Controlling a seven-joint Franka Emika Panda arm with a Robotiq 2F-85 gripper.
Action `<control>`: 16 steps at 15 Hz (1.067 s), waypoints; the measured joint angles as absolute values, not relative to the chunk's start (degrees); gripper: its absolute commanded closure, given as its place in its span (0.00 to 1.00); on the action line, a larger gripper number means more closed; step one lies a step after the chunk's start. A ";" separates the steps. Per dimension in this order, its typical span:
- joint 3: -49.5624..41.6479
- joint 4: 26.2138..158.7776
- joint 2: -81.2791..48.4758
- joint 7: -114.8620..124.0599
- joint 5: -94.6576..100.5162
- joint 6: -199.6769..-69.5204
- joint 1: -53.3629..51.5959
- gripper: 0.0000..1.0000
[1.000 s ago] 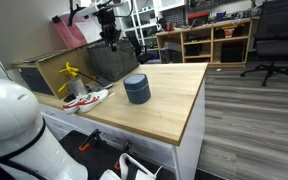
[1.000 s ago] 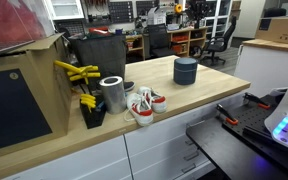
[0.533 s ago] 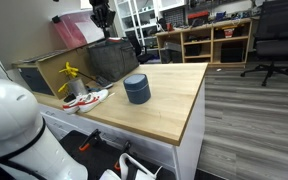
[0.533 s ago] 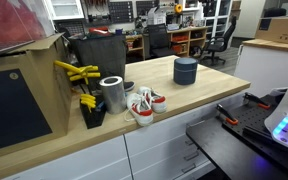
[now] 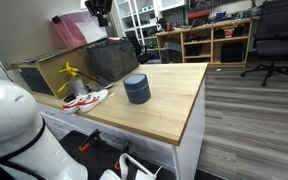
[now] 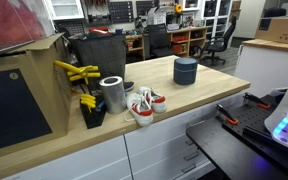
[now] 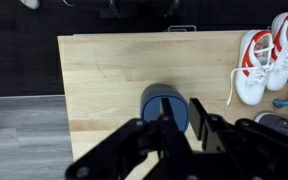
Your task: Close the lid of the blue container on the right
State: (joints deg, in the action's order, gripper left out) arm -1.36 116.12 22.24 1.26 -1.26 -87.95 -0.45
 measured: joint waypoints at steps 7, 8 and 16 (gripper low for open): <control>-0.75 116.27 24.41 1.27 -1.27 -86.30 -0.50 0.00; -0.44 116.32 24.61 1.29 -1.27 -86.03 -0.53 0.00; 3.08 116.35 26.63 3.34 -1.27 -85.14 -0.87 0.00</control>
